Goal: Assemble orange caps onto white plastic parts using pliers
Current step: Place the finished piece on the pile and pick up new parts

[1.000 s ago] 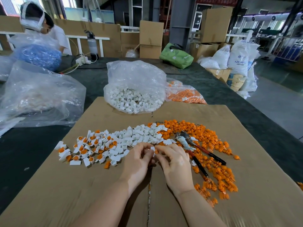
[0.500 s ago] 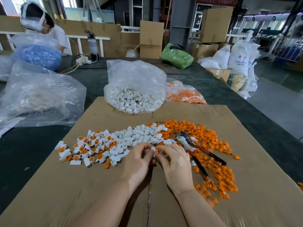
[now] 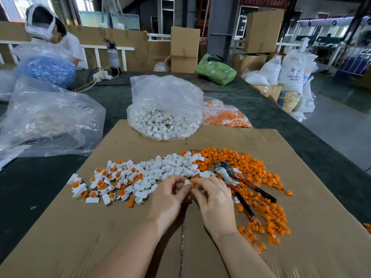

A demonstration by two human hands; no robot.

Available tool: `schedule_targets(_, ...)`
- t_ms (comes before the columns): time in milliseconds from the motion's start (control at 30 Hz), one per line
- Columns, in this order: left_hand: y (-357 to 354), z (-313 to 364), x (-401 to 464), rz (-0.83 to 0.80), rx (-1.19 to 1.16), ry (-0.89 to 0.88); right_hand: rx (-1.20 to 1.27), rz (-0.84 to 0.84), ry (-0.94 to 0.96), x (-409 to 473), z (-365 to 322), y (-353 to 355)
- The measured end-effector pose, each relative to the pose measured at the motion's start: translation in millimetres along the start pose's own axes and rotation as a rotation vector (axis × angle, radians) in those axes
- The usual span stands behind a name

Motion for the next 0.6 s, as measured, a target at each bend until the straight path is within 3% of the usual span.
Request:
schedule_targets(200,0.4,5.3,-2.5,-0.010,-0.053,-0.006,0.003,0.106,0.040,-1.0,-4.1,13.2)
schedule_targets(300,2.1,8.5,-1.8,0.006,-0.009,-0.020,-0.155,0.238,0.040,1.0,-0.2,36.5)
schedule_targets(367,2.1,7.9,-1.0,0.006,-0.014,-0.002,-0.312,0.239,-0.091,6.6,13.9,50.0)
schedule_targets(500,-0.6,6.2,1.6,-0.004,-0.040,0.034,-0.589,-0.181,-0.506,10.8,65.4,49.6)
schedule_targets(600,-0.5,4.6,4.1,-0.001,-0.028,0.048,-0.595,-0.399,-0.603,7.5,84.2,42.8)
Point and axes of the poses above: each hand's wrist, its own x-axis towards the middle knuckle, its own y-axis out of the back of the hand, z = x × y, the point moved 9 cm from there along x, towards the middle knuckle, and after that the axes turned 3 degrees about y, right-handed, at the moved point
